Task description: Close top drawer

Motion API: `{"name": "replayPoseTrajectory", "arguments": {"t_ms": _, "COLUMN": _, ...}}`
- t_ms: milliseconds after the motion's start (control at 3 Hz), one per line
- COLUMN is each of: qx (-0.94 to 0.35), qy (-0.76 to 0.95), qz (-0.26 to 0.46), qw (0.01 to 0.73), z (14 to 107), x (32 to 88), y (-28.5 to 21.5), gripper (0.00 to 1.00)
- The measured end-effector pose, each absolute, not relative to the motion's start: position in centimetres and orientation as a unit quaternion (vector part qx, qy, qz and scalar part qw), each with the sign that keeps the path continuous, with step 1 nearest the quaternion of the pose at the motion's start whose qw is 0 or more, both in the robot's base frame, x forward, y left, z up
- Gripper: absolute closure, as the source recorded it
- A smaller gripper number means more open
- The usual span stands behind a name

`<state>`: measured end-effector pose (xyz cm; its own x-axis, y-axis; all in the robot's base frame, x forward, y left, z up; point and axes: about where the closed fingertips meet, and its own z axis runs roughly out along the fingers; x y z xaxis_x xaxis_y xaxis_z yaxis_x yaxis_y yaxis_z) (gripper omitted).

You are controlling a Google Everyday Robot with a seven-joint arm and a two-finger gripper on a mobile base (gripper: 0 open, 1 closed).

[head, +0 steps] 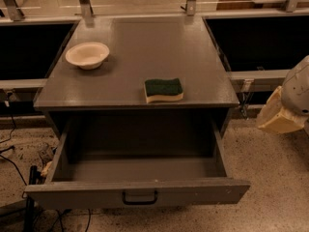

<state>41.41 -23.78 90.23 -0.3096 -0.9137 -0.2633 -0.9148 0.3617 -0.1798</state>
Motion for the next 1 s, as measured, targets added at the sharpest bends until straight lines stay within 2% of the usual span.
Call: {"name": "replayPoseTrajectory", "arguments": {"t_ms": 1000, "qx": -0.587, "qy": 0.786, "qz": 0.020, "qw": 0.193, "z": 88.9, "x": 34.8, "y": -22.6, "gripper": 1.00}}
